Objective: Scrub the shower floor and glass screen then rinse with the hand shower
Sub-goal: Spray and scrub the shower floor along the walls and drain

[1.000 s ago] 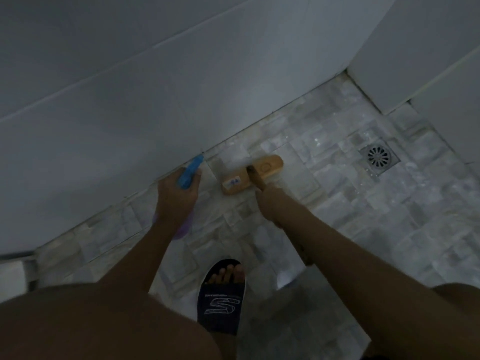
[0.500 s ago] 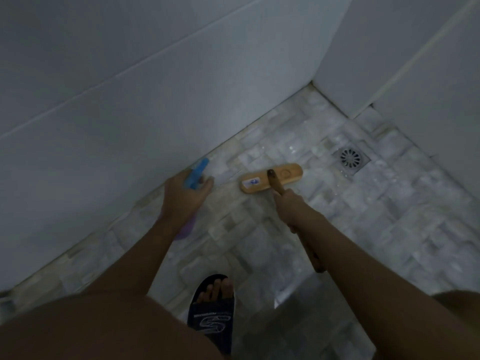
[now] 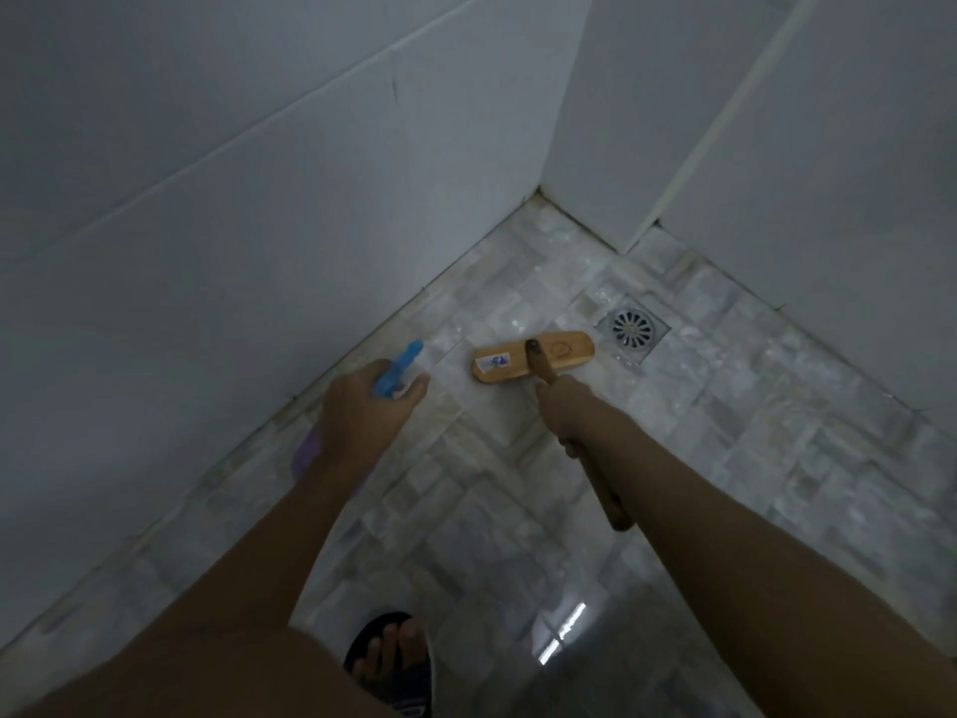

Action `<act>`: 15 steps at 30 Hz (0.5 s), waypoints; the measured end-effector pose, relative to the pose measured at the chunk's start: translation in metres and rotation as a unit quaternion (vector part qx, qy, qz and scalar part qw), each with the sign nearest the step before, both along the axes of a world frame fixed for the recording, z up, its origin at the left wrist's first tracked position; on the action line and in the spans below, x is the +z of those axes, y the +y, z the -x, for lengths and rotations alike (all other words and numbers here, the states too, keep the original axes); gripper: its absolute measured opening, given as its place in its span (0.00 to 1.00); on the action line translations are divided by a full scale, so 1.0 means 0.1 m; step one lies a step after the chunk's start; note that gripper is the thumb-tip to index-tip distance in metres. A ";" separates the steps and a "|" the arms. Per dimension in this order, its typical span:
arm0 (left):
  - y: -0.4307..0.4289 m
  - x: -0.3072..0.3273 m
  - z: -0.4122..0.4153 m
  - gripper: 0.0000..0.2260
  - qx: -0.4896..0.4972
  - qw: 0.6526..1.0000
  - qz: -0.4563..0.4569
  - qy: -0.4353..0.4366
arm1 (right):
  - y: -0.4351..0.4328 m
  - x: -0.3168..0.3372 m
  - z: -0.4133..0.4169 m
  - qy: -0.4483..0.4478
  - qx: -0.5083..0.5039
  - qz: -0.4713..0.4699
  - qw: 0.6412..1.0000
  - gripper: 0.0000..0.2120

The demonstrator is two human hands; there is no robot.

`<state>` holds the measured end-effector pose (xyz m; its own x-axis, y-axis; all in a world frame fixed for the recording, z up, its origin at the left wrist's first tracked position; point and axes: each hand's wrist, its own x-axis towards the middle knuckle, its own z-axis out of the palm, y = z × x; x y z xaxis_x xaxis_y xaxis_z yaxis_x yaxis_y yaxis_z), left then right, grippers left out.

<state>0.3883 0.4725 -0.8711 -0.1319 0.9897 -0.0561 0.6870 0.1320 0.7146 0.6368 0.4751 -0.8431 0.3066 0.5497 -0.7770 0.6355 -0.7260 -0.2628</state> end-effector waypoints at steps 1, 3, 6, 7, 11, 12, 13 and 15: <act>0.01 0.01 -0.02 0.17 0.002 1.000 0.004 0.000 | 0.04 0.02 -0.01 -0.004 0.016 0.002 1.000 0.22; 0.05 0.03 -0.05 0.18 0.001 1.000 0.005 0.001 | -0.03 0.05 -0.02 -0.010 0.058 0.004 0.998 0.18; 0.08 0.07 0.03 0.16 0.023 0.999 -0.023 -0.006 | -0.45 -0.02 -0.07 0.000 0.051 -0.003 0.999 0.22; 0.08 0.08 0.08 0.14 0.030 0.999 -0.042 -0.016 | -0.60 -0.04 -0.09 0.005 0.052 -0.001 0.999 0.22; 0.04 0.10 0.16 0.11 0.042 0.993 -0.070 -0.081 | -0.56 -0.04 -0.05 0.022 0.064 -0.010 0.998 0.21; 0.03 0.10 0.15 0.11 0.032 0.993 -0.073 -0.083 | -0.38 -0.03 -0.01 0.023 0.071 -0.021 0.997 0.23; 0.02 0.07 0.17 0.12 0.023 0.994 -0.074 -0.082 | -0.15 -0.03 0.06 0.024 0.095 -0.030 0.995 0.24; 0.01 0.05 0.18 0.12 0.011 0.993 -0.079 -0.085 | 0.37 -0.06 0.22 0.023 0.142 -0.043 0.989 0.22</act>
